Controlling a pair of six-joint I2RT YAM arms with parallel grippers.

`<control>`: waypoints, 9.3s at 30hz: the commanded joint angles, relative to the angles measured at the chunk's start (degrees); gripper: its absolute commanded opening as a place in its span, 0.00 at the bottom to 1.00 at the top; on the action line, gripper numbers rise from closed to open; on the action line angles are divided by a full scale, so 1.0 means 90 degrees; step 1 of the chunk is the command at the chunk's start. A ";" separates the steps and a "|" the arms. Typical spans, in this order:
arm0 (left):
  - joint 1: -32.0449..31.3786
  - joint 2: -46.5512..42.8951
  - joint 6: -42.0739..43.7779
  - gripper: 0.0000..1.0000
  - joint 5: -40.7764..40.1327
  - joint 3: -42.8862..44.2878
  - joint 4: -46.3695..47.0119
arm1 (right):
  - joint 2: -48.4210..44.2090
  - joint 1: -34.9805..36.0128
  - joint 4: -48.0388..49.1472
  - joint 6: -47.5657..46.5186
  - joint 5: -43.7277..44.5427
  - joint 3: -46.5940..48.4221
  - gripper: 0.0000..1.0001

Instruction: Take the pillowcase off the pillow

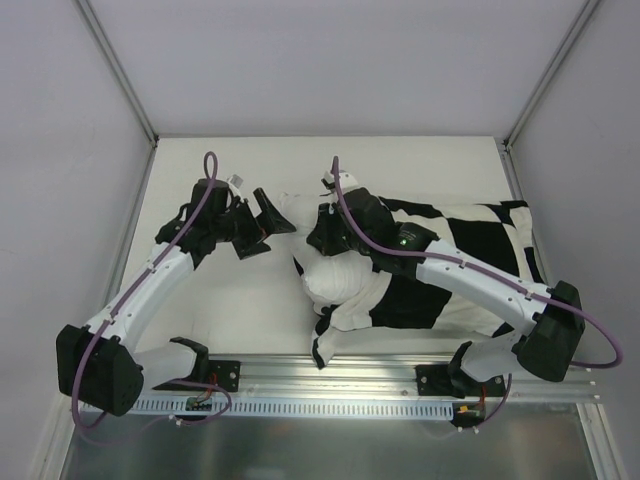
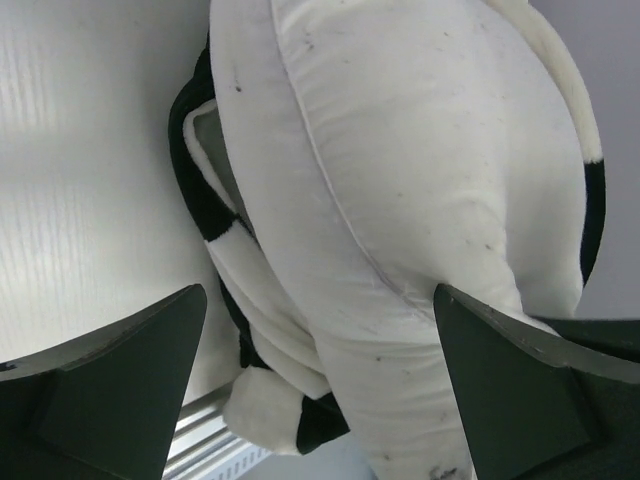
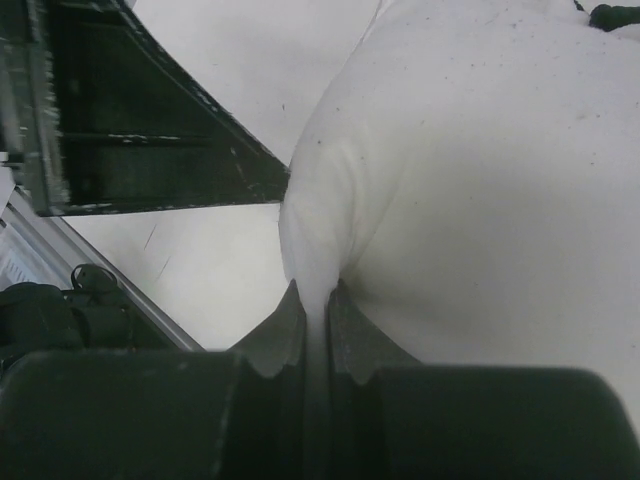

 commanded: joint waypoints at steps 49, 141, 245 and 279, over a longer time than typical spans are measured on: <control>-0.0539 0.0834 -0.3228 0.99 0.0386 -0.2101 0.5001 | 0.0226 0.0546 0.0316 0.0007 -0.0203 0.0374 0.01; 0.6258 -0.0639 -0.0542 0.00 0.2085 -0.0177 0.0860 | -0.3504 -0.8204 -0.1844 0.0094 0.0294 -0.3824 0.01; 0.3689 -0.1382 0.0738 0.00 0.1998 -0.0060 -0.0166 | -0.0418 -0.4182 -0.1970 -0.0423 0.0971 0.0023 0.01; 0.3542 -0.0043 0.0367 0.00 0.1128 0.0897 0.0303 | 0.1136 0.2168 -0.3025 0.1647 0.4171 0.1197 0.67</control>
